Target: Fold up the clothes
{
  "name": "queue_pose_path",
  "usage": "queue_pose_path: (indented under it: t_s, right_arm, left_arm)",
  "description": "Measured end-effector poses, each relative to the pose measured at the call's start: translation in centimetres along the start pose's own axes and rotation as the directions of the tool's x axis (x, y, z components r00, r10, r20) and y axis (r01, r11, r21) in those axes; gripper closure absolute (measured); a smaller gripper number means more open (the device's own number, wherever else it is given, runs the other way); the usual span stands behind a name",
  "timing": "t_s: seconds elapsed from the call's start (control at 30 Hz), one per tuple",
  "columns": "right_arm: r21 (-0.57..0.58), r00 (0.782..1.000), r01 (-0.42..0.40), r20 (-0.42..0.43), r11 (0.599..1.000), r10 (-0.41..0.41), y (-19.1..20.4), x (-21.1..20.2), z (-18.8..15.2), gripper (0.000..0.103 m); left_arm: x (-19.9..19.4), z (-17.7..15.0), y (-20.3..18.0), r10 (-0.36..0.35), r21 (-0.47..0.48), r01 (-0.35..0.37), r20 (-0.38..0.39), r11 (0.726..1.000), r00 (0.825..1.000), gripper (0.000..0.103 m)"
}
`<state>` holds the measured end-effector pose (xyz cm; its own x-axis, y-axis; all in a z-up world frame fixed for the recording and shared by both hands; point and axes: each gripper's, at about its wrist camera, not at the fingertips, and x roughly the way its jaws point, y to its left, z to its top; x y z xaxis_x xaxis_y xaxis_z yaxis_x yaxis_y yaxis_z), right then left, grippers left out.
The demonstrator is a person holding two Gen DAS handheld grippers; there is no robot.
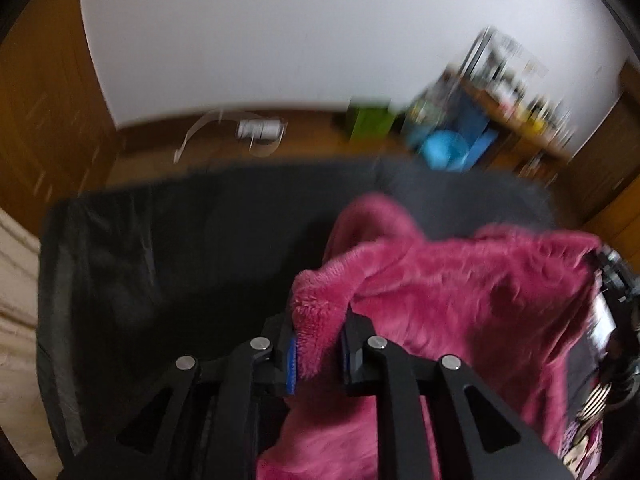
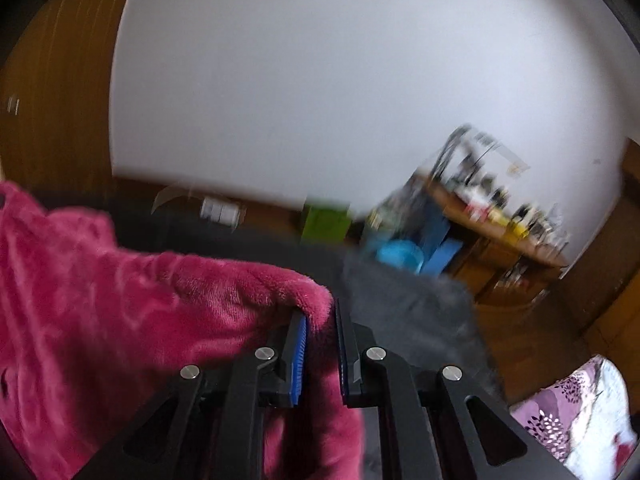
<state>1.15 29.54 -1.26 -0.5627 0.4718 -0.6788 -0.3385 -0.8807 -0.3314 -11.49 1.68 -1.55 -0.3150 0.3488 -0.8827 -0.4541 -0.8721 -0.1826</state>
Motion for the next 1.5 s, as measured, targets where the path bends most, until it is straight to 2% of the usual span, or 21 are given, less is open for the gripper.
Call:
queue_pose_path:
  t_s: [0.07, 0.1, 0.17, 0.2, 0.27, 0.33, 0.4, 0.5, 0.6, 0.8, 0.9, 1.0, 1.17, 1.2, 1.27, 1.3, 1.37, 1.5]
  right_arm:
    - [-0.040, 0.999, 0.012, -0.048, 0.999, -0.014, 1.1, 1.5, -1.3, 0.085]
    - [-0.045, 0.998, 0.012, -0.059, 0.999, -0.014, 1.4, 1.9, -1.8, 0.078]
    - [-0.033, 0.997, 0.003, -0.071, 0.999, -0.006, 1.4, 2.3, -2.8, 0.048]
    - [-0.020, 0.997, 0.000, -0.073, 1.000, -0.001, 1.3, 2.3, -3.3, 0.027]
    - [0.000, 0.997, -0.010, -0.071, 1.000, 0.010, 1.0, 2.1, -4.2, 0.025]
    - [0.008, 0.997, -0.026, -0.075, 1.000, 0.027, 1.6, 1.8, -5.4, 0.026]
    - [0.030, 0.996, -0.056, -0.070, 0.998, 0.058, 2.1, 0.9, -6.3, 0.025]
    - [0.055, 0.992, -0.103, -0.073, 0.993, 0.107, 2.8, 0.0, -7.9, 0.025]
    - [0.052, 0.984, -0.145, -0.100, 0.988, 0.150, 4.0, -0.2, -9.8, 0.025]
    - [0.053, 0.957, -0.235, -0.162, 0.971, 0.240, 6.7, -0.7, -12.5, 0.025]
    - [0.051, 0.944, -0.273, -0.178, 0.961, 0.277, 7.5, -1.0, -13.3, 0.026]
    - [0.037, 0.939, -0.288, -0.186, 0.957, 0.290, 8.3, -1.5, -13.8, 0.025]
    - [0.020, 0.933, -0.300, -0.201, 0.954, 0.298, 8.7, -1.8, -14.5, 0.025]
    - [0.020, 0.932, -0.302, -0.204, 0.953, 0.299, 8.7, -1.7, -14.6, 0.025]
    - [0.024, 0.930, -0.305, -0.210, 0.952, 0.303, 8.6, -1.6, -14.7, 0.025]
    - [0.027, 0.928, -0.306, -0.213, 0.952, 0.304, 8.6, -1.6, -14.8, 0.025]
    - [0.033, 0.928, -0.305, -0.215, 0.952, 0.304, 8.6, -1.4, -14.9, 0.025]
    - [0.054, 0.931, -0.293, -0.211, 0.954, 0.298, 8.4, -0.9, -14.8, 0.025]
  left_arm:
    - [0.7, -1.4, 0.7, -0.009, -0.032, 0.008, -0.022, 0.999, 1.000, 0.080]
    - [1.0, -2.1, 1.1, -0.013, -0.048, 0.012, -0.033, 0.999, 0.999, 0.078]
    - [1.6, -3.5, 1.9, -0.023, -0.080, 0.018, -0.055, 0.997, 0.998, 0.072]
    - [2.0, -4.2, 2.2, -0.028, -0.097, 0.021, -0.066, 0.995, 0.997, 0.068]
    - [2.6, -5.6, 3.0, -0.038, -0.129, 0.027, -0.087, 0.991, 0.995, 0.058]
    - [3.3, -7.0, 3.7, -0.050, -0.161, 0.032, -0.108, 0.986, 0.993, 0.045]
    - [3.5, -8.4, 4.4, -0.063, -0.193, 0.039, -0.120, 0.980, 0.991, 0.041]
    - [1.7, -10.4, 5.5, -0.089, -0.239, 0.063, -0.102, 0.969, 0.991, 0.038]
    - [0.7, -12.0, 5.8, -0.118, -0.249, 0.088, -0.106, 0.965, 0.987, 0.031]
    - [2.2, -16.1, 5.5, -0.183, -0.224, 0.143, -0.167, 0.964, 0.969, 0.029]
    - [2.6, -17.0, 5.2, -0.198, -0.198, 0.171, -0.128, 0.965, 0.972, 0.029]
    - [3.0, -17.4, 4.7, -0.178, -0.143, 0.167, -0.072, 0.976, 0.981, 0.029]
    - [4.7, -17.3, 3.7, -0.120, -0.076, 0.111, -0.128, 0.991, 0.984, 0.029]
    - [4.7, -17.3, 3.5, -0.111, -0.065, 0.103, -0.137, 0.993, 0.984, 0.032]
    - [4.9, -17.3, 3.1, -0.092, -0.043, 0.086, -0.153, 0.995, 0.984, 0.058]
    - [5.0, -17.3, 2.9, -0.082, -0.032, 0.078, -0.161, 0.996, 0.984, 0.079]
    - [4.8, -17.3, 2.6, -0.056, -0.015, 0.054, -0.172, 0.998, 0.983, 0.085]
    - [2.0, -16.4, 4.3, 0.074, -0.037, -0.079, -0.135, 0.996, 0.988, 0.088]
